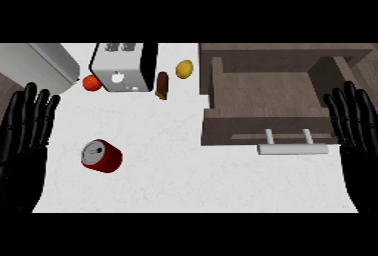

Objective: Pick up the can, place it into the drawer and close the drawer

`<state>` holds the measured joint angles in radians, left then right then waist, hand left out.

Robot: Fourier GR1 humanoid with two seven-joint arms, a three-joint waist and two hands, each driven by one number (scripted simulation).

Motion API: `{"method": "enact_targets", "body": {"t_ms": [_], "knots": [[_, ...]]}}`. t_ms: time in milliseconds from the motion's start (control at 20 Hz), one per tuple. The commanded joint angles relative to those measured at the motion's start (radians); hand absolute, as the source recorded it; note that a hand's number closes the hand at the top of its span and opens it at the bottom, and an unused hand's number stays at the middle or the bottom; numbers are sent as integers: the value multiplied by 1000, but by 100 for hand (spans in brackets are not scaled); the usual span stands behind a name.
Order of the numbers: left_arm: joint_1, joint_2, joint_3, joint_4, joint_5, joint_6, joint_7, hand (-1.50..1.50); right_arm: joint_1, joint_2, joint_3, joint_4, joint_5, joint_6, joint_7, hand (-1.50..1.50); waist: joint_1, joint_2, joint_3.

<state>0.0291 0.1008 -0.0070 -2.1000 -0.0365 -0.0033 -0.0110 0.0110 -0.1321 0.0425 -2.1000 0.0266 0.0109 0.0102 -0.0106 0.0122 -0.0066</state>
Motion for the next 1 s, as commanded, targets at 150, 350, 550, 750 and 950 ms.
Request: {"method": "enact_targets", "body": {"t_ms": [150, 350, 550, 750, 950], "knots": [[27, 99, 4, -30, 294, -279, -58, -150, -10, 42, -22, 33, 21, -46, -59, -150, 15, -13, 5], [117, 173, -40, 33, 290, -319, 134, -150, 47, 20, -68, 69, -24, -51, 152, -150, 10, -9, 6], [71, 211, 16, -13, 381, -326, 251, -150, 84, 6, -113, 80, -56, -34, 143, -150, 10, -13, 7], [152, 284, 160, -1, 516, -457, 206, -150, 108, 24, -89, 3, -35, -49, 208, -150, 13, -13, 6], [137, 238, 171, 27, 502, -454, 232, -150, 170, 54, -46, -57, -2, -41, 187, -150, 10, -14, 6]]}}
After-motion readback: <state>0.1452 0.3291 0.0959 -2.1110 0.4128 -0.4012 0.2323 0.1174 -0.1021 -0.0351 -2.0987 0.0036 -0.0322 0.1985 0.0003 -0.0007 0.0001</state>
